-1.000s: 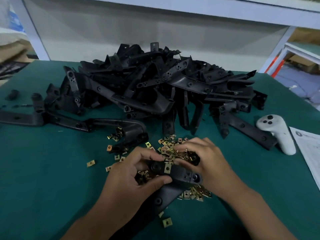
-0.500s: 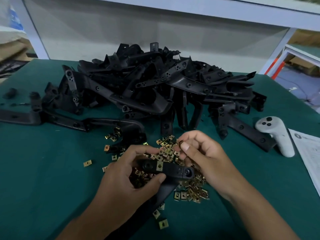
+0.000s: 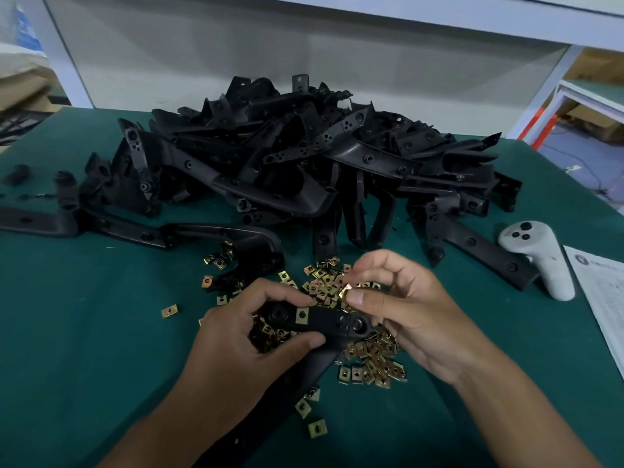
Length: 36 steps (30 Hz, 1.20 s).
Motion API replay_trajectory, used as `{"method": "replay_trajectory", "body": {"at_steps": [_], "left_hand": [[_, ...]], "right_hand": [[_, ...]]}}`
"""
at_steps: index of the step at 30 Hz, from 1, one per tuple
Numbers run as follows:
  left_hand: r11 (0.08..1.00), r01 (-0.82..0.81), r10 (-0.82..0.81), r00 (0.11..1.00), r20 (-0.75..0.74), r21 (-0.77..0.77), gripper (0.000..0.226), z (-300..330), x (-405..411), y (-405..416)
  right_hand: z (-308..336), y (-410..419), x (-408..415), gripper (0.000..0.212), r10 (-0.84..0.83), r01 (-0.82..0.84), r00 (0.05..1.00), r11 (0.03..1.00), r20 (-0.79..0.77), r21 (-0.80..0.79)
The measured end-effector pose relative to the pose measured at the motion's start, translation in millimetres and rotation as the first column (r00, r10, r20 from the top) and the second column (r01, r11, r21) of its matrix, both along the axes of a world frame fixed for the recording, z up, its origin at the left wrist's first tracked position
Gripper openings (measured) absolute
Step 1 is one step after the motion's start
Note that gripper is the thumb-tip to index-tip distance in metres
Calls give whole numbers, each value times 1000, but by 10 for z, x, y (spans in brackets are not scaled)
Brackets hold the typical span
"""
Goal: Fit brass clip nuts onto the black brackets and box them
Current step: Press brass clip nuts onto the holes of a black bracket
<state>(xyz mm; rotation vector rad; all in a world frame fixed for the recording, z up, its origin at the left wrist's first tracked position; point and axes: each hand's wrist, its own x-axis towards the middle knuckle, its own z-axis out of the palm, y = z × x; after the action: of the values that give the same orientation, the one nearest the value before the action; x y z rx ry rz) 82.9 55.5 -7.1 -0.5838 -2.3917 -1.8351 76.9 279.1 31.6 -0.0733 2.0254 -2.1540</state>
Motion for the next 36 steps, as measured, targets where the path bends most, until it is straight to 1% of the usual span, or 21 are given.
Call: {"method": "replay_trajectory", "body": {"at_steps": [7, 12, 17, 24, 29, 36], "left_hand": [[999, -45, 45, 999, -24, -11, 31, -5, -4, -7], [997, -58, 56, 998, -41, -42, 33, -7, -2, 2], [994, -84, 80, 995, -55, -67, 34, -13, 5, 2], [995, -81, 76, 995, -72, -63, 34, -1, -2, 3], [993, -109, 106, 992, -67, -42, 33, -1, -4, 8], [986, -158, 153, 983, -100, -47, 32, 11, 5, 23]], "right_hand": [[-3, -28, 13, 18, 38, -37, 999, 999, -16, 36], [-27, -29, 21, 19, 32, -30, 999, 997, -25, 77], [-27, -45, 20, 19, 38, -36, 999, 996, -25, 84], [-30, -37, 31, 18, 53, -46, 997, 991, -55, 128], [-29, -36, 41, 12, 57, -38, 990, 988, -128, 149], [5, -70, 68, 12, 50, 2, 966, 980, -254, 200]]}}
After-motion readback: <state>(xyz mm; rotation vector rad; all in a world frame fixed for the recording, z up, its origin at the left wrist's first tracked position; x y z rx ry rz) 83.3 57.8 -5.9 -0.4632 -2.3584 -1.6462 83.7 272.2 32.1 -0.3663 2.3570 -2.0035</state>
